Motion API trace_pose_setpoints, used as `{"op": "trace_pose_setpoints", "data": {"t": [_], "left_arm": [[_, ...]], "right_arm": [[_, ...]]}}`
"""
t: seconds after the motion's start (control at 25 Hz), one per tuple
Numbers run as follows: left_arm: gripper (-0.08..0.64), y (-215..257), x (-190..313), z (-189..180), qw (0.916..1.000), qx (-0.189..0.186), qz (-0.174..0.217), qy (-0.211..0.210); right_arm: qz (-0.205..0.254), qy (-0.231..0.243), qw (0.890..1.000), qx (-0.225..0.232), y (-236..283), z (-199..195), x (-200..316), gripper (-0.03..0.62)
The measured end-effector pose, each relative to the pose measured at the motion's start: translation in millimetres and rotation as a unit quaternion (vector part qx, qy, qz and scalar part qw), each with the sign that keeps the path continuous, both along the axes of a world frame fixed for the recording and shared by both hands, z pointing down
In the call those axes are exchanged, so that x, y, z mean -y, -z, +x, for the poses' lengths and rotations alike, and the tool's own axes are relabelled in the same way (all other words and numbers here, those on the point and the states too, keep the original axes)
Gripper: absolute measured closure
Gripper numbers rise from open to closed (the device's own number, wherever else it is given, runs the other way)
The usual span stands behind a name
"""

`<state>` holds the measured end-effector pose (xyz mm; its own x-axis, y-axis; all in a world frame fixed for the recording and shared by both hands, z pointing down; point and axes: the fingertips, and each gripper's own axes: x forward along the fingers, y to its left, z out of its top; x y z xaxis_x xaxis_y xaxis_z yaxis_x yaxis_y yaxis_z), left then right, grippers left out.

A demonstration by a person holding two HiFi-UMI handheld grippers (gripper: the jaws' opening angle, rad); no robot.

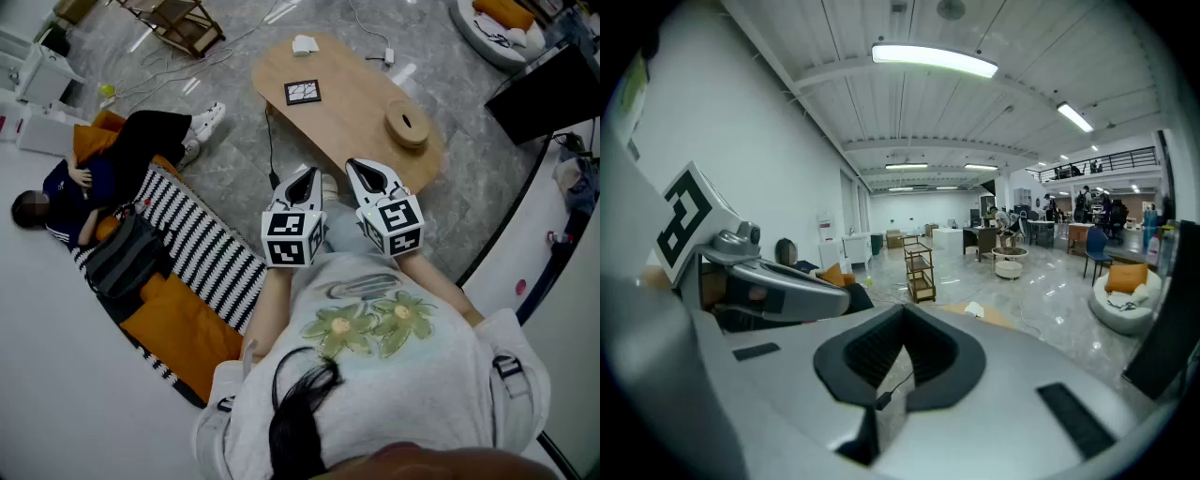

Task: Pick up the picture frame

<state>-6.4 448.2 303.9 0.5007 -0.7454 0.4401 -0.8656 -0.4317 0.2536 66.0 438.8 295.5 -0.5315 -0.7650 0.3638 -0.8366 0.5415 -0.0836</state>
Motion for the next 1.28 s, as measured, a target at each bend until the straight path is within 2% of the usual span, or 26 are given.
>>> {"op": "trace_pose_setpoints", "data": {"t": [0.36, 0.64, 0.92, 1.28], "left_arm": [[0.546, -9.0, 37.5, -3.5, 0.9999, 0.003, -0.011, 0.009], [0.546, -15.9, 89.8, -27.9, 0.9985, -0.02, -0.032, 0.04], [0.546, -31.1, 156.8, -36.7, 0.9984, -0.014, -0.048, 0.027], [0.545, -50.5, 231.6, -49.9, 0.9971, 0.014, -0.069, 0.029]], "right_arm": [[0.0, 0.0, 1.0, 0.006, -10.3, 0.7, 40.3, 0.586], [-0.011, 0.018, 1.0, 0.01, -17.1, -17.8, 93.8, 0.586], [-0.025, 0.017, 1.0, 0.004, -31.4, -29.1, 162.2, 0.584], [-0.052, 0.017, 0.998, -0.005, -57.0, -30.9, 236.7, 0.575]]}}
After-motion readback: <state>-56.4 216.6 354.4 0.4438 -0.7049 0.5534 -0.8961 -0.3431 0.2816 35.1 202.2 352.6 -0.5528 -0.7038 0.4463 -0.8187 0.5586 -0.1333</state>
